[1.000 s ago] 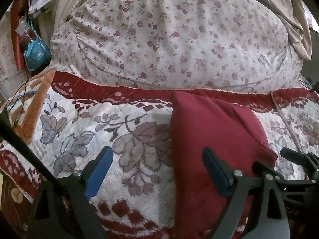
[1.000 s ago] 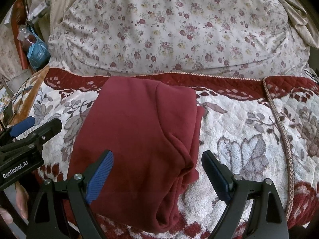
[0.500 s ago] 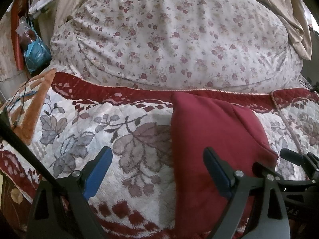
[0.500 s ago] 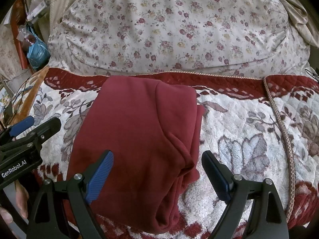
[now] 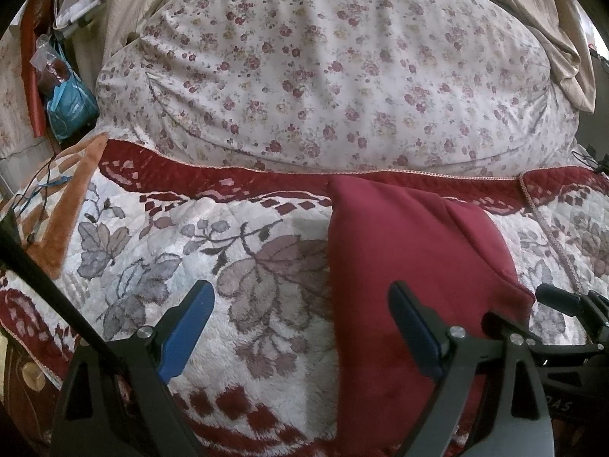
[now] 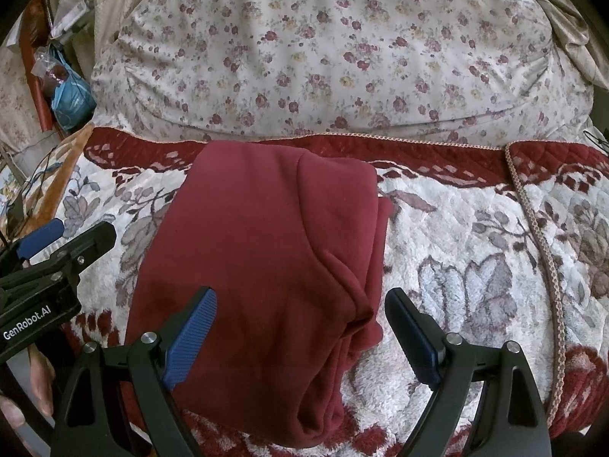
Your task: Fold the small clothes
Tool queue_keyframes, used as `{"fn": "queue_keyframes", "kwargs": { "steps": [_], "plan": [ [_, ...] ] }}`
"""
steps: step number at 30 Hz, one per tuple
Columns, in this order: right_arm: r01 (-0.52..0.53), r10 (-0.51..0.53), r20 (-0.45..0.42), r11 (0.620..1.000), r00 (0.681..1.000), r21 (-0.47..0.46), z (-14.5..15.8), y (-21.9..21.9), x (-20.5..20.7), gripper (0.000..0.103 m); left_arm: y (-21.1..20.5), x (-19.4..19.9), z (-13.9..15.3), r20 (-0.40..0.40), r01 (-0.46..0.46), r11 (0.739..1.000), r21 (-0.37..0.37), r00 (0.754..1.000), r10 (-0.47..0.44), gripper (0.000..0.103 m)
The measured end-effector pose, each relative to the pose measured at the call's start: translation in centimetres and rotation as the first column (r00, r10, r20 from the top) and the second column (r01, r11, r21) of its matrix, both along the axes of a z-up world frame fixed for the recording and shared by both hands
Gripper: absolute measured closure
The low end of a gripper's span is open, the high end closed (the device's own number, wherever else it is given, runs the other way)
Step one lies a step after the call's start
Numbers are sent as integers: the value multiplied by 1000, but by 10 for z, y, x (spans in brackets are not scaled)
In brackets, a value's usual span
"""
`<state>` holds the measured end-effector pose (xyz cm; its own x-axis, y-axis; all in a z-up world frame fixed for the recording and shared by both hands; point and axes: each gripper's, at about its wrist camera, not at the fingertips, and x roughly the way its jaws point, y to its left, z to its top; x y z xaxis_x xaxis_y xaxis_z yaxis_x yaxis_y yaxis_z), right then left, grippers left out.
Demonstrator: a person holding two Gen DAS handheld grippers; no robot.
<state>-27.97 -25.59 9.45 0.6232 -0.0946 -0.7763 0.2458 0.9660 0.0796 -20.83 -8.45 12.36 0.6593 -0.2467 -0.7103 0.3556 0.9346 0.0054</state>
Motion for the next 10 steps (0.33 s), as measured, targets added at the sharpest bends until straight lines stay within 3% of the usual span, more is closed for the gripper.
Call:
{"fn": "queue_keyframes", "kwargs": {
  "steps": [10],
  "plan": [
    [1,-1,-4,1000,1000,4,-1,-1,2,10,0,4,-1,-9,0,1000,0,1000,0,11]
  ]
}}
